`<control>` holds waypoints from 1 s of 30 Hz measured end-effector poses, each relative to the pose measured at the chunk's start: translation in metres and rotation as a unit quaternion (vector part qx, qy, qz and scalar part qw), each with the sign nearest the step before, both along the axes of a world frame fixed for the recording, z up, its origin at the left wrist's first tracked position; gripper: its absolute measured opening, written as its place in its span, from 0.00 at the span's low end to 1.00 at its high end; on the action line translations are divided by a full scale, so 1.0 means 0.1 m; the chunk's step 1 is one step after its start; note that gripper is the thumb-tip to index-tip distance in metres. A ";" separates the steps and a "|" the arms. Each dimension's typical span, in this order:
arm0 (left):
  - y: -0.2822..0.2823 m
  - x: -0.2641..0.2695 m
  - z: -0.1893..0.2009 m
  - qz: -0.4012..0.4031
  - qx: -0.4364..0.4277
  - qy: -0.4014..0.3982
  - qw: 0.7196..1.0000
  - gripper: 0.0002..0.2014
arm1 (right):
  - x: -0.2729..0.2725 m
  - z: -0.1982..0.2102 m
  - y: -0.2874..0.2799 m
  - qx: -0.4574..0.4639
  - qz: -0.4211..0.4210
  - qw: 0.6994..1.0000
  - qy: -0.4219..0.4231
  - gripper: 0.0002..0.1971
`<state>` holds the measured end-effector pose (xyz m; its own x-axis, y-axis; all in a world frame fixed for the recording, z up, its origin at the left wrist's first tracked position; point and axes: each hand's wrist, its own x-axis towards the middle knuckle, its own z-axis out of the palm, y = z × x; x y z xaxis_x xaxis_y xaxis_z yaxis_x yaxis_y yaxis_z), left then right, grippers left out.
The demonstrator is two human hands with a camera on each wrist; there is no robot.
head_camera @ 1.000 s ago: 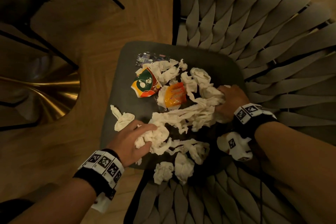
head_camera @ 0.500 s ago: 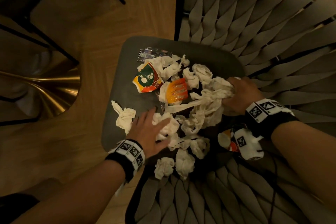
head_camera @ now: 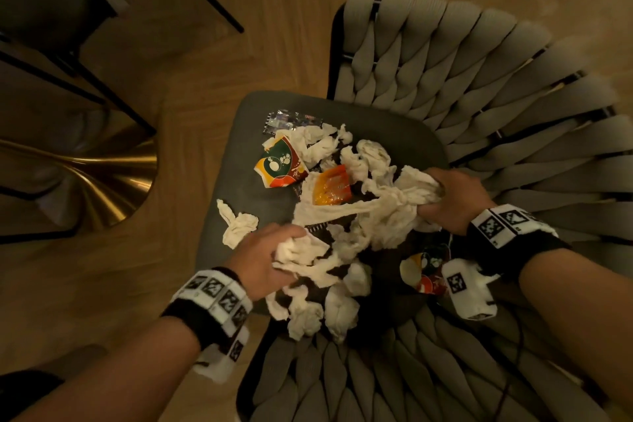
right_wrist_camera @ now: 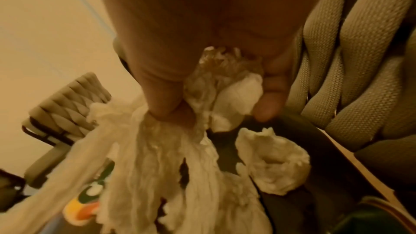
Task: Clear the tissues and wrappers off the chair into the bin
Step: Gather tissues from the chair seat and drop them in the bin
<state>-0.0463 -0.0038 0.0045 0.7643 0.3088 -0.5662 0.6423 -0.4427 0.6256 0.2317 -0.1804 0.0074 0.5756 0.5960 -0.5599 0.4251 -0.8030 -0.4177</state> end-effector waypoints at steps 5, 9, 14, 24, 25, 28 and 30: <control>0.26 -0.40 1.01 0.116 -0.044 -0.079 0.989 0.33 | -0.12 0.78 -0.12 0.062 0.003 0.998 0.006 0.12; 0.35 -0.70 1.73 0.126 -0.019 -0.135 0.983 0.41 | -0.21 1.28 -0.23 0.087 -0.018 0.996 -0.022 0.15; 0.22 -1.19 2.63 0.184 0.004 -0.205 0.961 0.29 | -0.52 1.98 -0.24 0.136 0.004 0.991 -0.019 0.22; -0.24 -3.21 3.32 0.372 0.141 -0.255 0.881 0.32 | -2.00 3.47 0.36 0.244 0.135 0.959 0.059 0.17; -0.29 -3.48 3.33 0.399 0.143 -0.255 0.869 0.33 | -2.22 3.52 0.45 0.249 0.148 0.955 0.066 0.16; -0.51 -4.30 3.30 0.482 0.137 -0.251 0.828 0.28 | -3.01 3.55 0.71 0.255 0.190 0.944 0.087 0.14; -0.64 -4.80 3.26 0.522 0.135 -0.252 0.804 0.27 | -3.62 3.49 0.87 0.254 0.208 0.938 0.113 0.14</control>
<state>-0.5264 -0.0675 0.3309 0.1198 0.9903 -0.0710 0.4466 0.0101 0.8947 -0.1299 -0.0935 0.3567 0.1358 0.9654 -0.2227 0.5121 -0.2608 -0.8184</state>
